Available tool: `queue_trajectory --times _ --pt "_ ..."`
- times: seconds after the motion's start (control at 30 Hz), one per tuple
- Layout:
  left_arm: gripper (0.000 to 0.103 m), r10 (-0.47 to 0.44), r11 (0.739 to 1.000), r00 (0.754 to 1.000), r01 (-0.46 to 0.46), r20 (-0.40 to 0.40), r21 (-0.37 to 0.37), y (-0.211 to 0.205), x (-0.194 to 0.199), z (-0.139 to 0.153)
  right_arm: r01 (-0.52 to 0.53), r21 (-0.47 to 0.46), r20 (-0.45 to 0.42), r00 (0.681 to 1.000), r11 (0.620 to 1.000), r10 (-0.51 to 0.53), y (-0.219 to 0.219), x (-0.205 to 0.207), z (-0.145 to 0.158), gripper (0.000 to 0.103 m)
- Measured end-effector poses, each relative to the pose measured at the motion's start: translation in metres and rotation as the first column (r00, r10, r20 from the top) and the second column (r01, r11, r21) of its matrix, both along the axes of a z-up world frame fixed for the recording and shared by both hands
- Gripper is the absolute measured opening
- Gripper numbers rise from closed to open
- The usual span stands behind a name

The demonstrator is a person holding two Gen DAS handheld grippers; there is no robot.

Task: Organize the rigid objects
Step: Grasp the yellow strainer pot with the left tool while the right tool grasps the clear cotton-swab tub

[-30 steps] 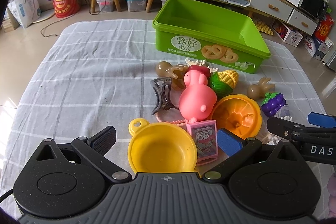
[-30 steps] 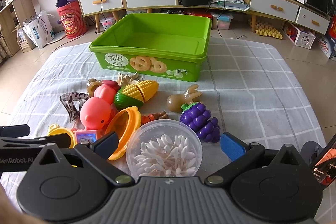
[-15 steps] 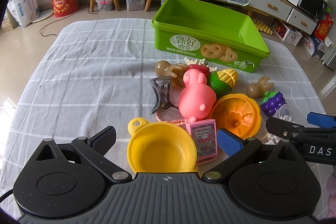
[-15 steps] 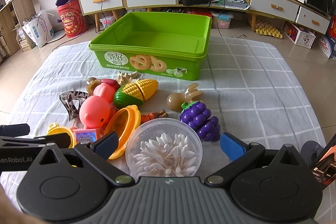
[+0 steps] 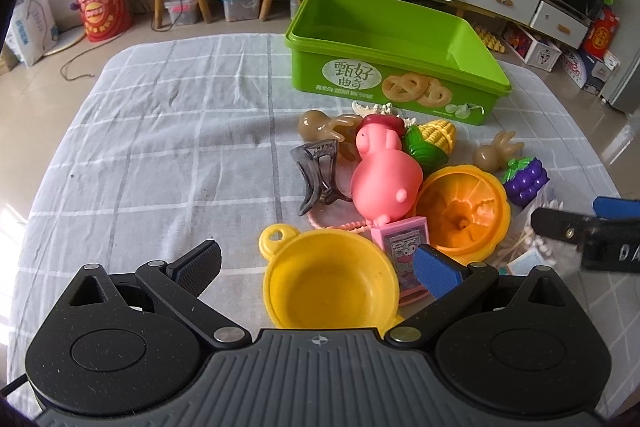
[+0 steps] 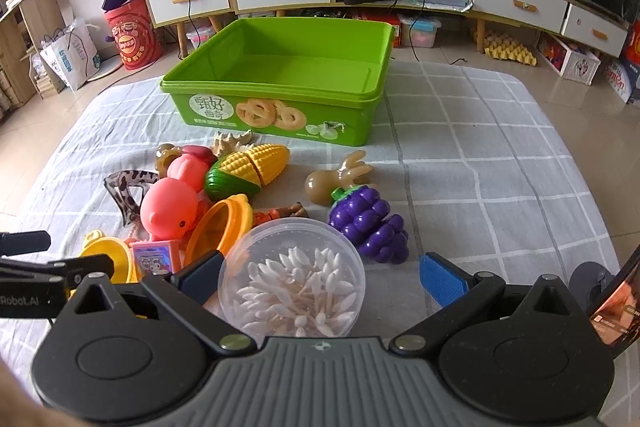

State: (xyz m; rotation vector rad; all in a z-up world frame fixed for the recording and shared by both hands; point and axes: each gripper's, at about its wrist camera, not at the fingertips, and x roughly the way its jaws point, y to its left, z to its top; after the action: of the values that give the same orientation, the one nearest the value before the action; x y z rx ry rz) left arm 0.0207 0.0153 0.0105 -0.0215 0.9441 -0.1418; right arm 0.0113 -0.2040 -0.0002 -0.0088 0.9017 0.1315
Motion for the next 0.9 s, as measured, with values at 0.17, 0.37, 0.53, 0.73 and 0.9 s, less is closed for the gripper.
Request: queue_trajectory --times 0.17,0.37,0.53,0.73,0.9 --pt "0.1 -0.032 0.999 0.999 0.032 0.005 -0.005 0.005 -0.002 -0.005 0.006 0.067 -0.047 0.999 0.998 -0.003 -0.012 0.001 -0.009 0.093" --pt "0.1 -0.068 0.998 0.997 0.068 -0.025 -0.012 0.002 -0.004 -0.014 -0.018 0.039 -0.029 0.999 0.999 0.019 -0.011 -0.005 -0.013 0.094" --pt "0.099 -0.087 0.996 0.995 0.087 -0.048 0.012 -0.004 -0.004 -0.021 -0.031 0.007 0.058 0.998 0.999 0.031 -0.005 -0.01 -0.001 0.093" --pt "0.098 -0.081 0.996 0.994 0.084 -0.069 0.036 -0.005 -0.005 -0.029 -0.027 -0.022 0.022 0.999 0.999 0.028 -0.004 -0.005 -0.003 0.093" --pt "0.096 -0.085 0.995 0.993 0.089 -0.079 0.052 -0.008 -0.005 -0.032 -0.021 -0.038 0.031 0.999 0.999 0.022 -0.004 -0.01 -0.004 0.093"
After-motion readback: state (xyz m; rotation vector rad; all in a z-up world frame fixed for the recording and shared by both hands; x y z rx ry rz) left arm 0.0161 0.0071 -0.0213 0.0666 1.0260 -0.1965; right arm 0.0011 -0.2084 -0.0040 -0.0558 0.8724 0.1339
